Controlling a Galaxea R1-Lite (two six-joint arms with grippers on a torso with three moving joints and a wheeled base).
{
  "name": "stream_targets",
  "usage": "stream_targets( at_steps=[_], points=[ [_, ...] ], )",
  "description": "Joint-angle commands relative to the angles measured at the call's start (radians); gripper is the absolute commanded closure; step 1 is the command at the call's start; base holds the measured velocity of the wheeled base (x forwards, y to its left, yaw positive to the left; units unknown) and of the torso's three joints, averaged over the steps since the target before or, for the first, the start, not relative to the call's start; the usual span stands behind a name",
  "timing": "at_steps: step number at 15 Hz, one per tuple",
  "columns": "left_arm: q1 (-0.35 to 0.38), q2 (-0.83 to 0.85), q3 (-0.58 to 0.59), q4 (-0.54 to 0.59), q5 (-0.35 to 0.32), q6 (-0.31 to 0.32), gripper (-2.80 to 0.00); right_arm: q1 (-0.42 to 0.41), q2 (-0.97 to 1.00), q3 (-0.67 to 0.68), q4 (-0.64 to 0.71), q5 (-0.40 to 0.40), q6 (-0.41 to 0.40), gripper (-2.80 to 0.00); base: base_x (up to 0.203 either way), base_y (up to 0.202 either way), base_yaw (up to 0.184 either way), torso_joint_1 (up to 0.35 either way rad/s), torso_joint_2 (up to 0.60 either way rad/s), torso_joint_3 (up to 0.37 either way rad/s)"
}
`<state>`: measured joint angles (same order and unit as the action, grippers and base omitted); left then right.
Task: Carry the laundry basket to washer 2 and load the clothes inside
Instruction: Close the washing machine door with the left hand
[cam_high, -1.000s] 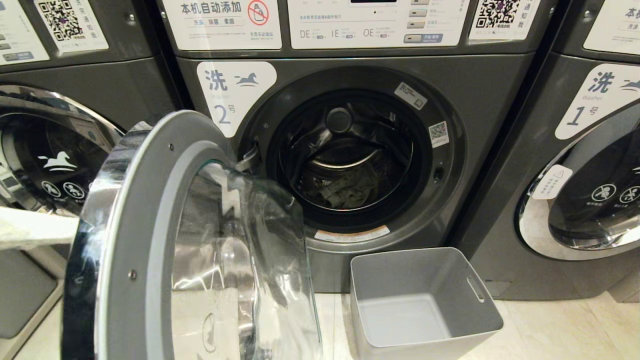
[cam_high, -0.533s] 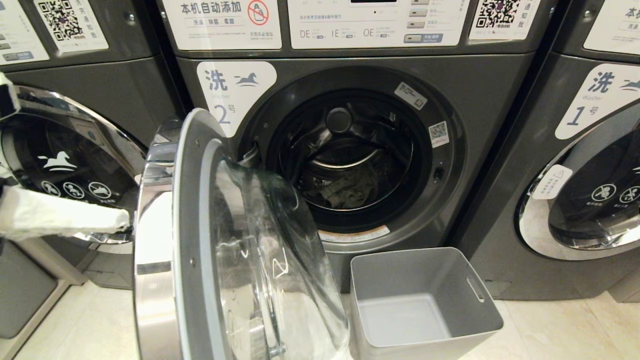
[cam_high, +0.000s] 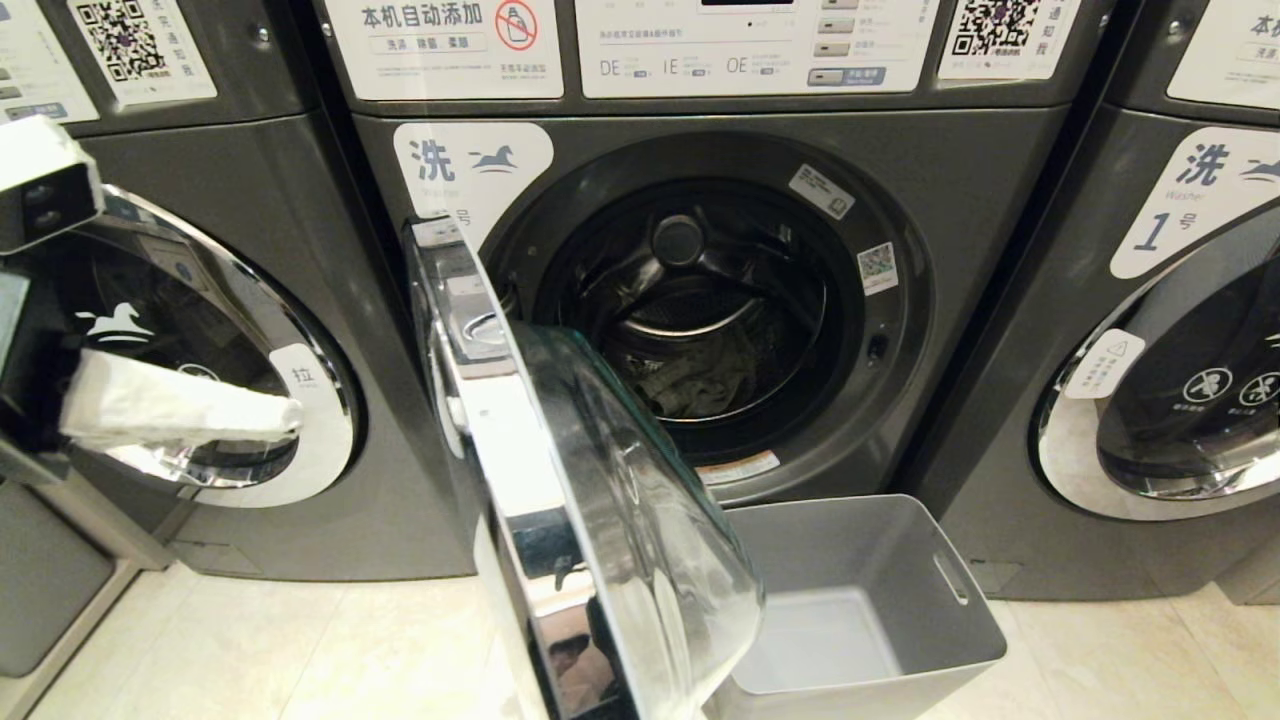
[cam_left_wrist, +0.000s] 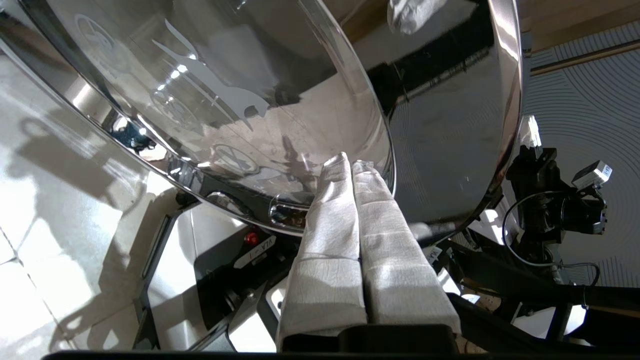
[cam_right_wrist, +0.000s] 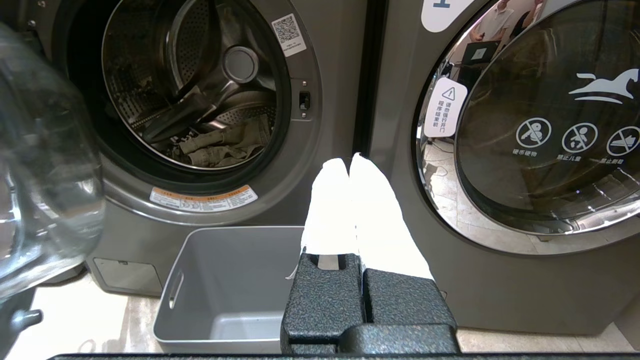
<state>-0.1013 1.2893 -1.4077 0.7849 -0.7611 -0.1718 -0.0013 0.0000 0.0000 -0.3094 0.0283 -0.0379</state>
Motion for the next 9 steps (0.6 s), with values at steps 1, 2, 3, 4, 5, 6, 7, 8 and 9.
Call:
stream_targets(
  at_steps=[1, 2, 3, 4, 5, 6, 7, 8, 9],
  points=[
    [-0.029, 0.035, -0.002, -0.019, -0.003, -0.002, 0.00, 0.000, 0.002, 0.040, -0.002, 0.001, 0.000, 0.00, 0.000, 0.000, 0.000, 0.000, 0.00, 0.000],
    [-0.047, 0.044, -0.009, -0.033, -0.002, -0.002, 0.00, 0.000, 0.002, 0.040, -0.002, 0.001, 0.000, 0.00, 0.000, 0.000, 0.000, 0.000, 0.00, 0.000],
    [-0.054, 0.054, -0.024, -0.037, -0.001, -0.002, 0.00, 0.000, 0.002, 0.040, -0.002, 0.001, 0.000, 0.00, 0.000, 0.000, 0.000, 0.000, 0.00, 0.000],
    [-0.057, 0.068, -0.044, -0.039, -0.001, -0.006, 0.00, 0.000, 0.002, 0.040, -0.002, 0.001, 0.000, 0.00, 0.000, 0.000, 0.000, 0.000, 0.00, 0.000],
    [-0.062, 0.088, -0.069, -0.040, -0.001, -0.012, 0.00, 0.000, 0.002, 0.040, -0.002, 0.001, 0.000, 0.00, 0.000, 0.000, 0.000, 0.000, 0.00, 0.000],
    [-0.067, 0.109, -0.095, -0.041, -0.001, -0.021, 0.00, 0.000, 0.002, 0.040, -0.002, 0.001, 0.000, 0.00, 0.000, 0.000, 0.000, 0.000, 0.00, 0.000],
    [-0.078, 0.126, -0.122, -0.046, -0.001, -0.035, 0.00, 0.000, 0.002, 0.040, -0.002, 0.001, 0.000, 0.00, 0.000, 0.000, 0.000, 0.000, 0.00, 0.000],
    [-0.089, 0.138, -0.155, -0.053, 0.001, -0.076, 0.00, 0.000, 0.002, 0.040, -0.002, 0.001, 0.000, 0.00, 0.000, 0.000, 0.000, 0.000, 0.00, 0.000],
    [-0.103, 0.153, -0.188, -0.079, 0.004, -0.130, 0.00, 0.000, 0.002, 0.040, -0.002, 0.001, 0.000, 0.00, 0.000, 0.000, 0.000, 0.000, 0.00, 0.000]
  ],
)
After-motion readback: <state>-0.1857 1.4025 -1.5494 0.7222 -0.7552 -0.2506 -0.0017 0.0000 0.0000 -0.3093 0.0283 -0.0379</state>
